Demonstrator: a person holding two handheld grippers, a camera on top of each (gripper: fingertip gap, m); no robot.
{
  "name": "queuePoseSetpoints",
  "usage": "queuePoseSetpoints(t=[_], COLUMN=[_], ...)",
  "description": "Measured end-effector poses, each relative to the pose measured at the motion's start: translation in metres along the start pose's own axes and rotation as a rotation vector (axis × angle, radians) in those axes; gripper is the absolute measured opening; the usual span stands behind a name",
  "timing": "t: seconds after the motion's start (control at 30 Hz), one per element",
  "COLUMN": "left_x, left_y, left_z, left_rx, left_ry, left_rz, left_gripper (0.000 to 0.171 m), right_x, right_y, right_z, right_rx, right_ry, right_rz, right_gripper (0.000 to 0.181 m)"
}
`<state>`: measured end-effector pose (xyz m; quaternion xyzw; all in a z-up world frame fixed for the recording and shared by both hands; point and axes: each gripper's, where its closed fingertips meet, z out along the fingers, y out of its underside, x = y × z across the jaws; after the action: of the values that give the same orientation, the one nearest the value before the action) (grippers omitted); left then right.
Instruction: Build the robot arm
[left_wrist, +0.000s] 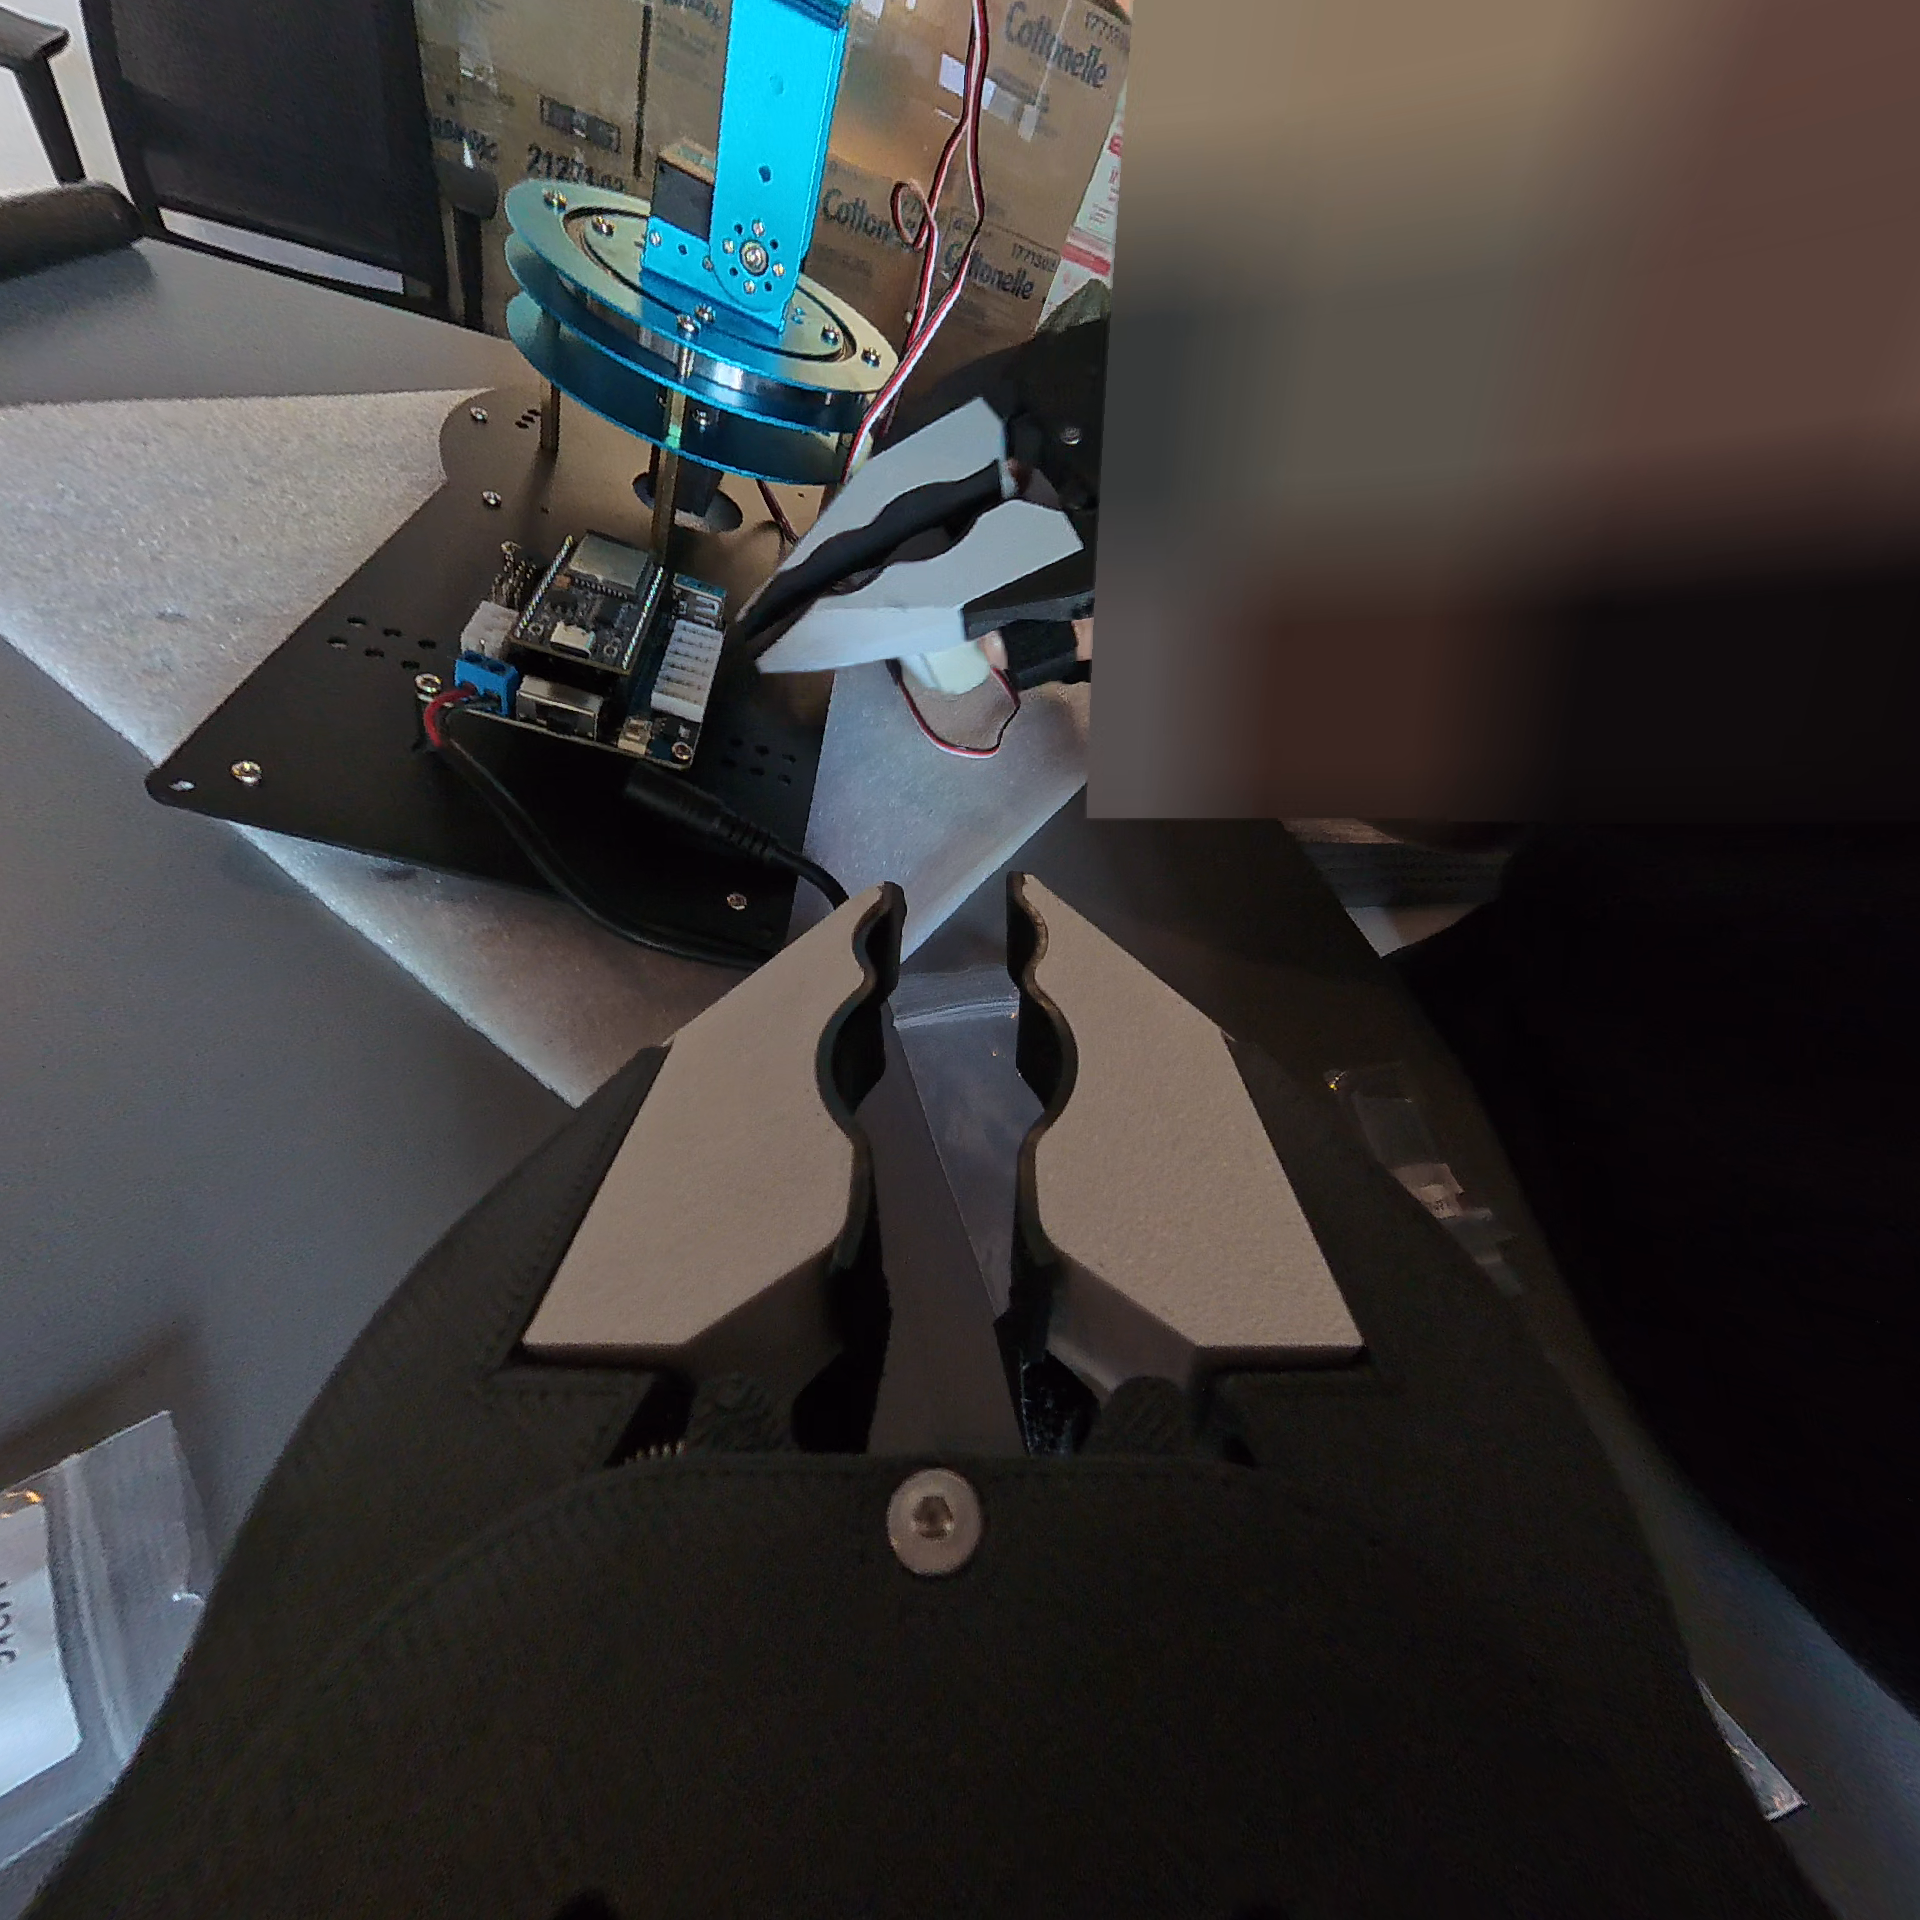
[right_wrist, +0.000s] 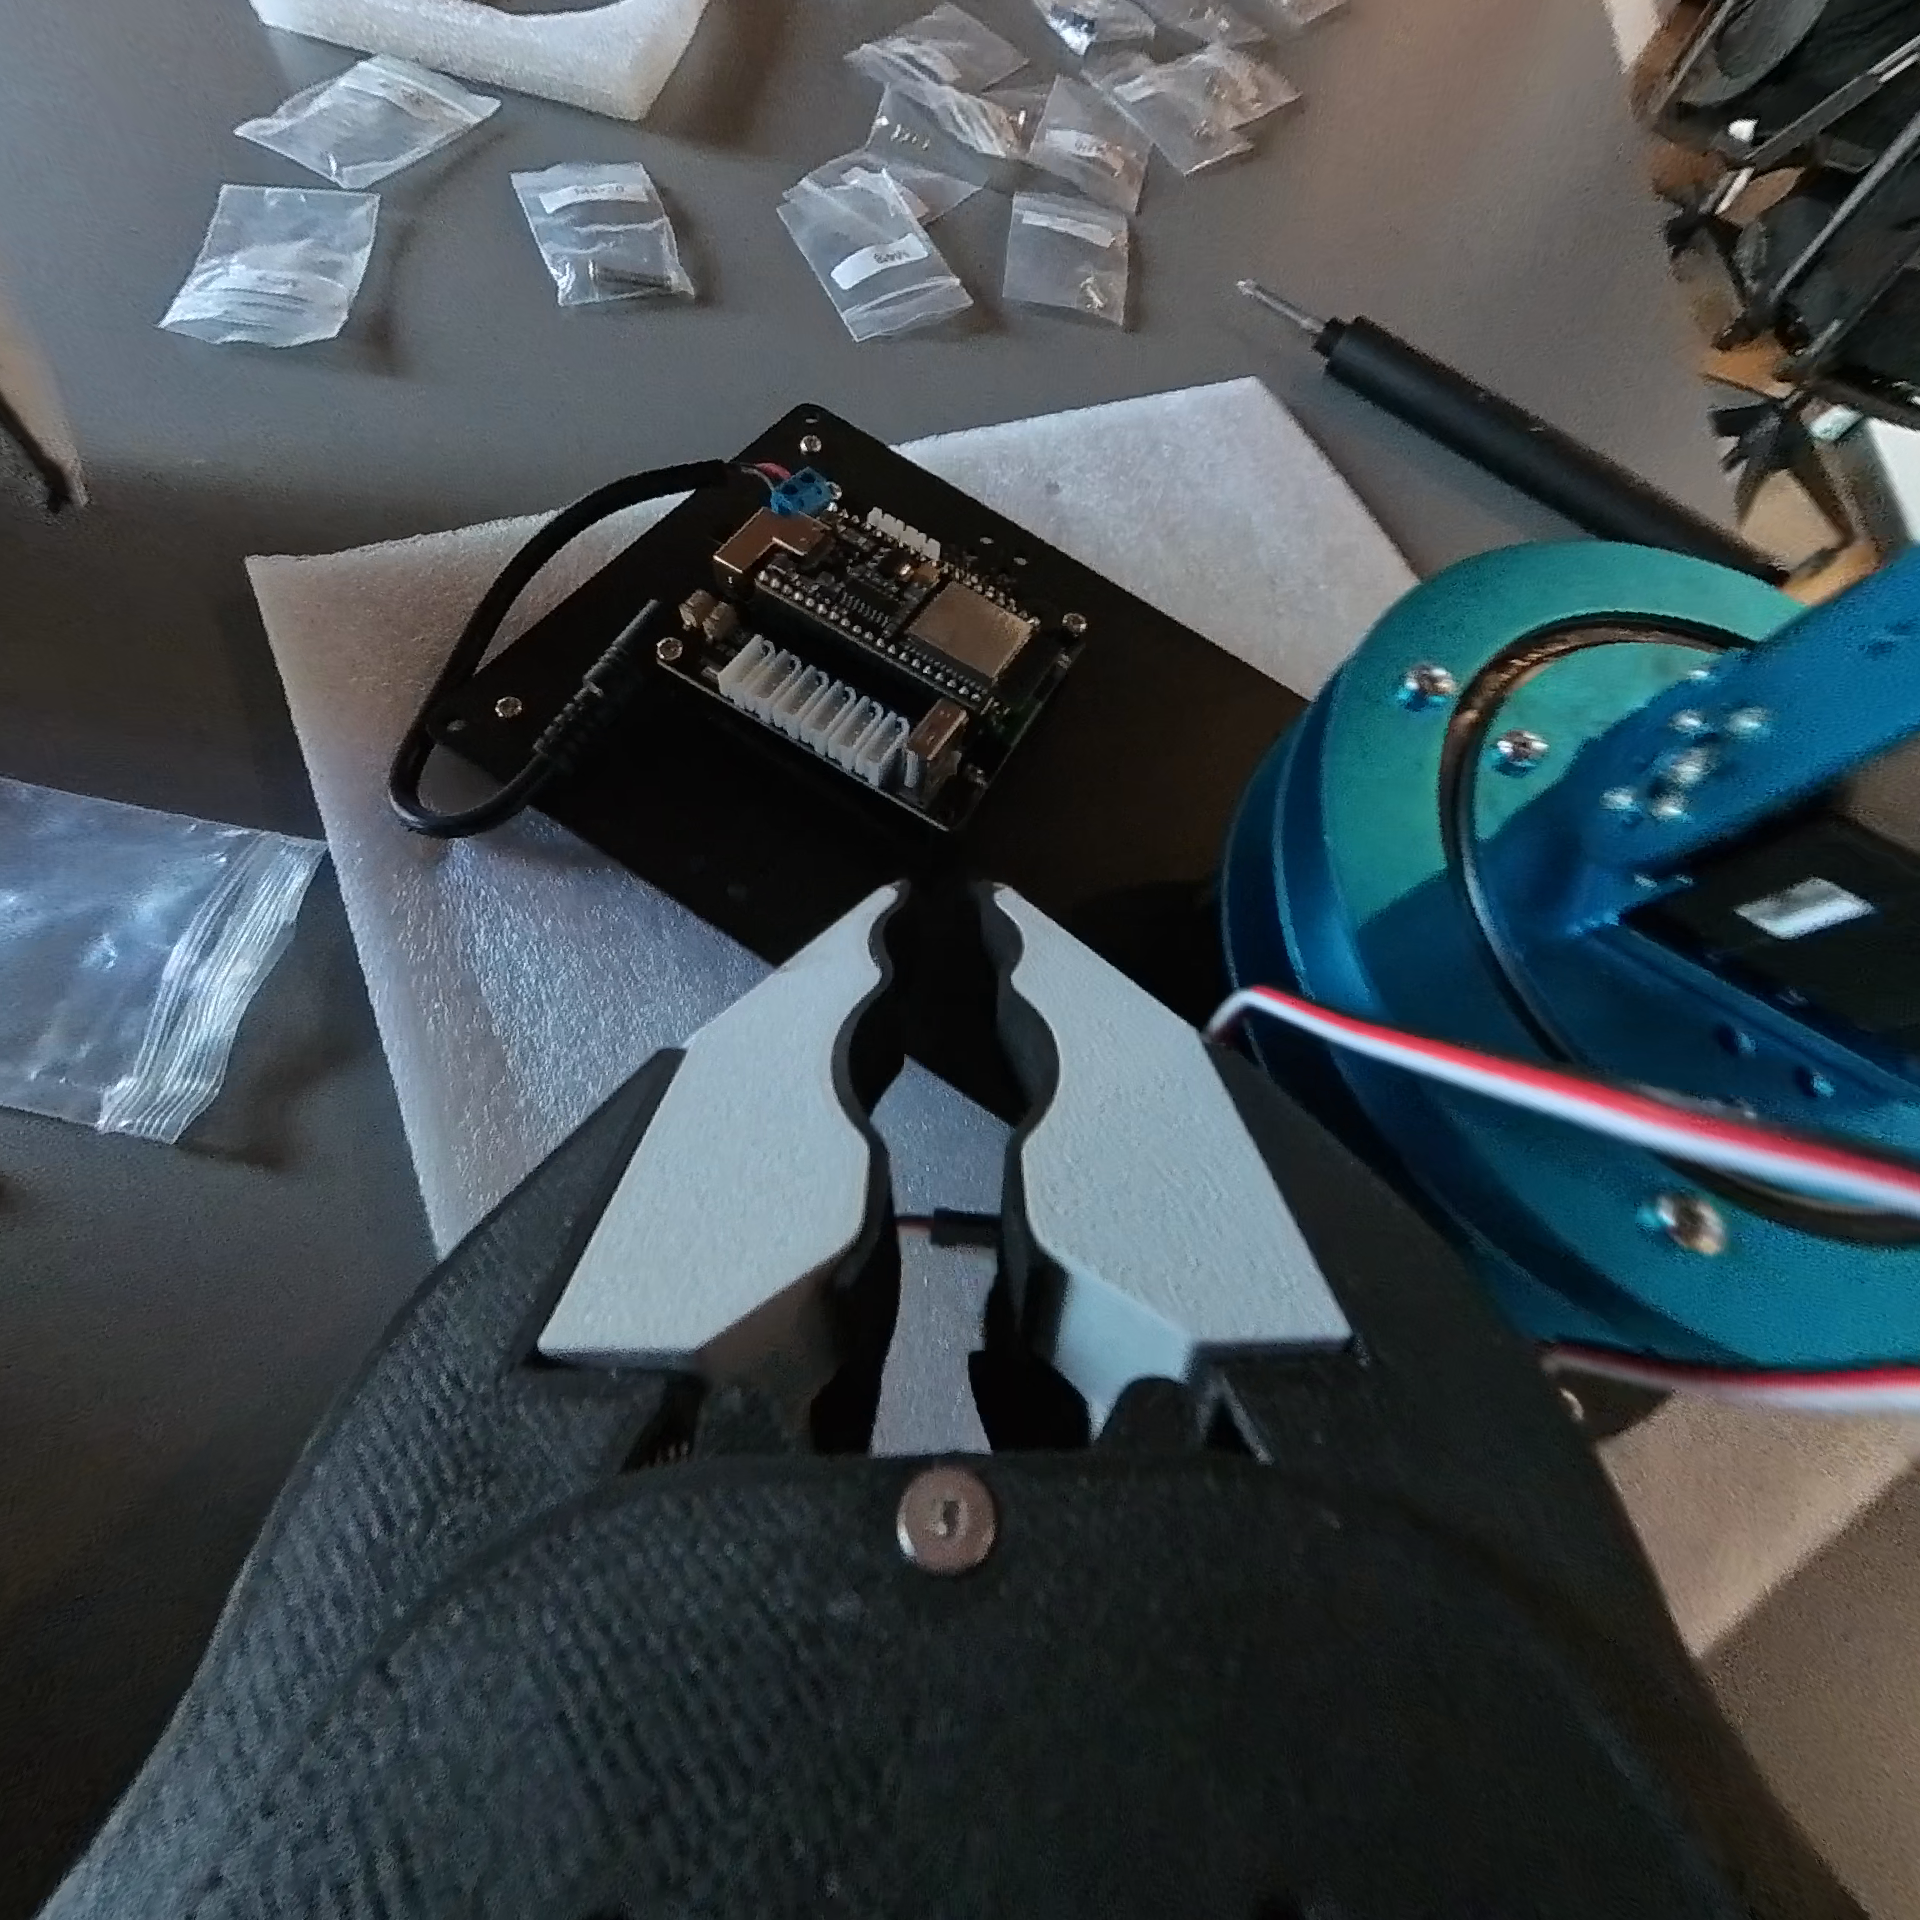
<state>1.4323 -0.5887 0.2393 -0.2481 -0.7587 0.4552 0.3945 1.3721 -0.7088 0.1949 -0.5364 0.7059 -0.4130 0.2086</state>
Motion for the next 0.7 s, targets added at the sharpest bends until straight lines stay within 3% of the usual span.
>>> queuePoseSetpoints(t=[0.2,0.4,0.7], left_x=[0.004,0.016,0.054], left_y=[-0.007,-0.023,-0.062], left_z=[-0.002,-0.010,-0.047], left_rx=[0.018,0.041,0.059], left_ry=[-0.012,-0.025,-0.175], left_rz=[0.019,0.048,0.099], left_gripper=[0.018,0.018,0.021], right_x=[-0.001,-0.013,-0.022], right_y=[-0.003,0.018,0.030], right_z=[-0.034,-0.064,-0.112], right_rx=[0.038,0.046,0.187], right_ry=[0.036,0.098,0.093], right_rz=[-0.013,-0.083,-0.092], right_gripper=[0.010,0.010,0.007])
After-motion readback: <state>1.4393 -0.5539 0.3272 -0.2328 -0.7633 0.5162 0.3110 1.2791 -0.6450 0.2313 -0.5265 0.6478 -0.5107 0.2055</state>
